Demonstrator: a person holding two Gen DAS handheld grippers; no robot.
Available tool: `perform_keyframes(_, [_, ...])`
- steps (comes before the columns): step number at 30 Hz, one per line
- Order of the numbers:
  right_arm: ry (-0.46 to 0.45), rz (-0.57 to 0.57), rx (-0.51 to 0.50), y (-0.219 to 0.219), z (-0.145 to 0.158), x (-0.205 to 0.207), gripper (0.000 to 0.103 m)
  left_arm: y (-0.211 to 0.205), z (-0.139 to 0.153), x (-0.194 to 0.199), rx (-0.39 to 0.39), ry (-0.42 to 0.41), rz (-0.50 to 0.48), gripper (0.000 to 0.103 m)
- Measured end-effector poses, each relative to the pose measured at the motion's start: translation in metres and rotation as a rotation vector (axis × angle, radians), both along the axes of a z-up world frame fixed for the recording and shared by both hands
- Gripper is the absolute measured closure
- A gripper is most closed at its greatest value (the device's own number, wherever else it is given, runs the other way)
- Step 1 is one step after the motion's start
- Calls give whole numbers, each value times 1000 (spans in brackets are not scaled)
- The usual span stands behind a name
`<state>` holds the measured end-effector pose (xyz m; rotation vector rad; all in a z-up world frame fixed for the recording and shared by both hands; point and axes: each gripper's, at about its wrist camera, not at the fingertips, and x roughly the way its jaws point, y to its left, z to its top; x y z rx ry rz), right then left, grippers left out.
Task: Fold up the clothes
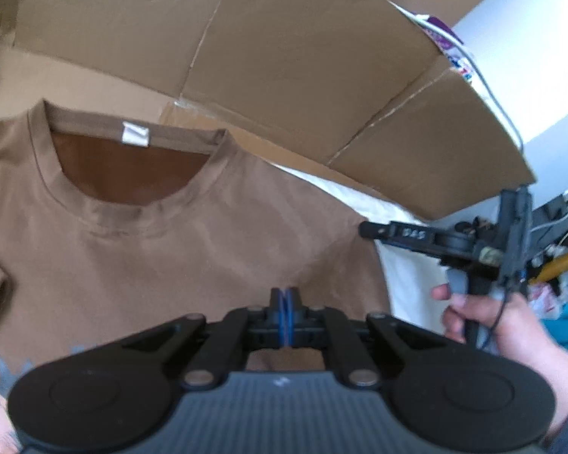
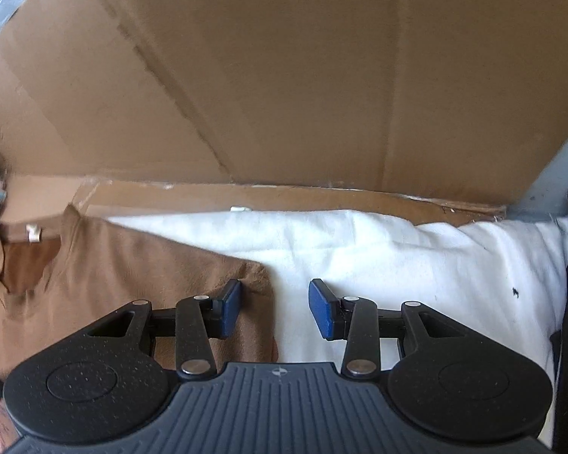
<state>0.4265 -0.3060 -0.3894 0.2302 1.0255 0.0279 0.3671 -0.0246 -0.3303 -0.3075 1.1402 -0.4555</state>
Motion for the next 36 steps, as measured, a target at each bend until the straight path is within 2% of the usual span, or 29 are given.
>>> perform_keyframes(4, [9, -34, 42, -7, -3, 2, 58, 2, -23, 11, 83, 19, 24, 101])
perform_keyframes(7, [16, -12, 22, -6, 5, 3, 58, 4, -36, 16, 191, 9, 67, 103])
perform_keyframes(13, [-30, 85, -6, -10, 34, -11, 57, 12, -39, 11, 175, 27, 110, 101])
perform_keyframes(17, [-55, 163, -31, -10, 55, -37, 57, 5, -33, 3, 152, 33, 96, 92])
perform_keyframes(22, [-88, 243, -86, -11, 74, -78, 57, -8, -22, -16, 118, 54, 75, 88])
perform_keyframes(24, [-96, 251, -85, -14, 81, -95, 57, -14, -18, -24, 103, 62, 62, 78])
perform_keyframes(28, [-162, 234, -65, -20, 86, -128, 57, -26, -16, -41, 71, 83, 17, 69])
perform_keyframes(29, [-179, 229, -60, -22, 87, -137, 57, -29, -17, -45, 61, 89, -1, 64])
perform_keyframes(32, [-225, 209, -43, -27, 91, -161, 57, -37, -22, -58, 49, 114, -26, 62])
perform_keyframes(34, [-200, 169, -8, -30, 88, -168, 57, -38, -28, -63, 41, 141, -13, 62])
perform_keyframes(36, [-192, 180, 1, -27, 85, -174, 57, -39, -33, -66, 32, 164, -17, 62])
